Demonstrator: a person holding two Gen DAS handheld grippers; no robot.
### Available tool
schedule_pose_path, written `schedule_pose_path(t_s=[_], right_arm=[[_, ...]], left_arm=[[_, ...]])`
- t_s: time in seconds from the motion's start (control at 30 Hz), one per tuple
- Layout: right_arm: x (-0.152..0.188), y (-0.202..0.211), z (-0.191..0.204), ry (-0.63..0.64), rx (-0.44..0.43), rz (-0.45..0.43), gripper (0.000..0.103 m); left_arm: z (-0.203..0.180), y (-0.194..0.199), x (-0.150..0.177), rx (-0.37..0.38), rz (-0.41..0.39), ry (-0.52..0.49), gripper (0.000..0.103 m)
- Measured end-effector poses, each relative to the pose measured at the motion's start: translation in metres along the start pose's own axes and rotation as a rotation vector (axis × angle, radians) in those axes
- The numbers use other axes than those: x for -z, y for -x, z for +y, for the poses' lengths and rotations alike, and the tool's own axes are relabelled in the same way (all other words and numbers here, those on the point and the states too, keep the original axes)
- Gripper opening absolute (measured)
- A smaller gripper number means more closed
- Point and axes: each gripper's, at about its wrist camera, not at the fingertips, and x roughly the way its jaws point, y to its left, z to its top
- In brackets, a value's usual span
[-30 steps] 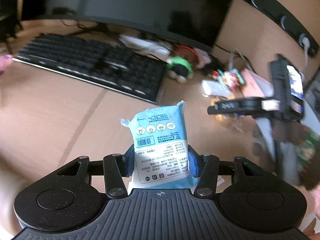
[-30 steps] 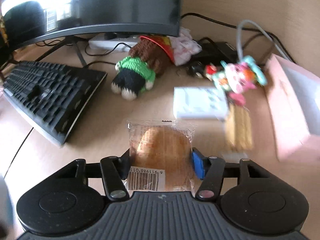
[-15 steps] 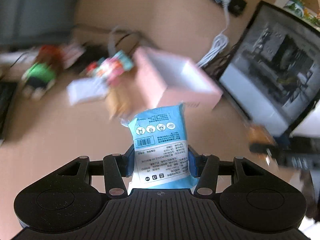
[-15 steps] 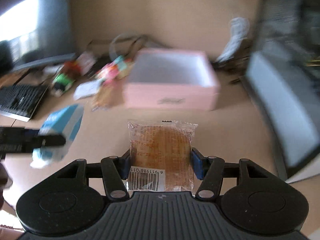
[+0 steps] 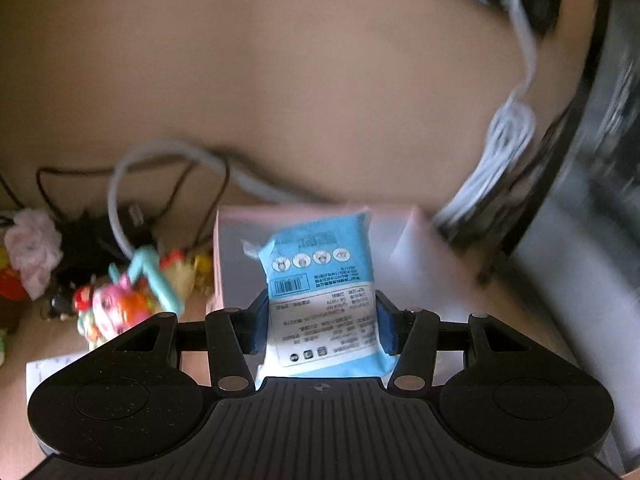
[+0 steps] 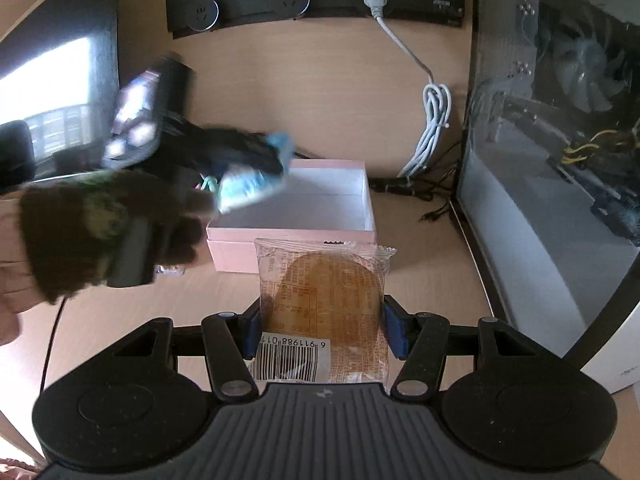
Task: Organize objects
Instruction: 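Drop the blue packet into the pink box with the left gripper while the right gripper grasps the wrapped bread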
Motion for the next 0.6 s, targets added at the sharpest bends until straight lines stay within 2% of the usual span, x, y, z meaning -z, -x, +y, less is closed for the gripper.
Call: schedule_pose_path(t_s=[0.07,0.3,0.4,0.5,0.6], right_arm=[[0.003,-0.006,-0.006,0.004,-0.005,0.010,0.057],[0.010,-0.037,-0.031,-0.007,-0.019,0.079,0.057],[0.007,-0.050,-0.033,0.012,-0.037,0.089,0.057],[-0.005,-0.059,-0.031,0.042,-0.048,0.069,0.057],[-0.020,-0.068,-0.030,0.058,-0.052,0.029,0.057]], left_arm=[[0.001,-0.008,0.012,-0.022,0.038,0.007,0.057],[-0.007,0.023,0.049,-0.019,0.012,-0.100,0.054],[0.002,0.029,0.046,-0.014,0.000,-0.039,0.052],[0.017,0.045,0.029,-0.045,-0.093,0.050,0.051],[0.033,0.076,0.017,-0.030,-0.174,0.124,0.051]])
